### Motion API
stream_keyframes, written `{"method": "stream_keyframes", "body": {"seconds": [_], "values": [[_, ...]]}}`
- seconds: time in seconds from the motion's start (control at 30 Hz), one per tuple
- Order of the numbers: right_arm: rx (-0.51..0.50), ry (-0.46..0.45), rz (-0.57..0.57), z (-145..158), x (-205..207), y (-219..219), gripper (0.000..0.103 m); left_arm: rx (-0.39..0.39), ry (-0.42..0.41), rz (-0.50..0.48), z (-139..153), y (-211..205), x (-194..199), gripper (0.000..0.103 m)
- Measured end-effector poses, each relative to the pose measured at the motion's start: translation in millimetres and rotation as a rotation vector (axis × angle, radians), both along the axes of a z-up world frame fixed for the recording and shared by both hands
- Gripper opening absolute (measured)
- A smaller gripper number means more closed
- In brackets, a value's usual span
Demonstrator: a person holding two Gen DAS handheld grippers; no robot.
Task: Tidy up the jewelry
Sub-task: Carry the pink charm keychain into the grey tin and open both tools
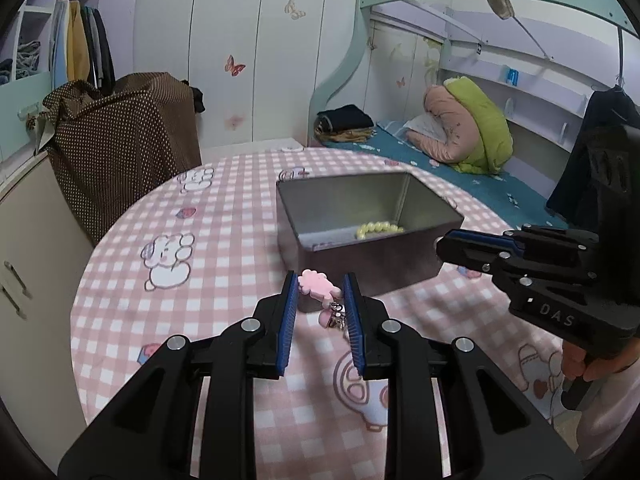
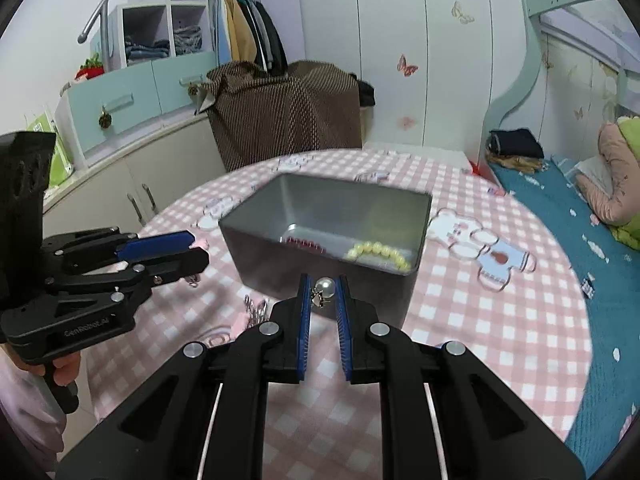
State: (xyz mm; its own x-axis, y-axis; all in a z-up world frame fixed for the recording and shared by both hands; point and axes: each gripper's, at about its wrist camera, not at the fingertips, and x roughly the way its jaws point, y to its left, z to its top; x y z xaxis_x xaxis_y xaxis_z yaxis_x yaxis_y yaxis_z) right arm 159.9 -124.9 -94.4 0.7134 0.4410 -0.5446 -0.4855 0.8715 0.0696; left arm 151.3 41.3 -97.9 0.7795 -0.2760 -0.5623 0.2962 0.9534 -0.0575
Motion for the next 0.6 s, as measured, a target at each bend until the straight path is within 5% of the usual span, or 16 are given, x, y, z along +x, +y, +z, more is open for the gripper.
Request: {"method": "stream_keyframes", "body": {"seconds": [0.6], "values": [[0.104, -0.021, -0.062, 18, 39, -8, 0.012, -0.045, -0.071, -0.018, 27, -22, 38, 0.024]]}}
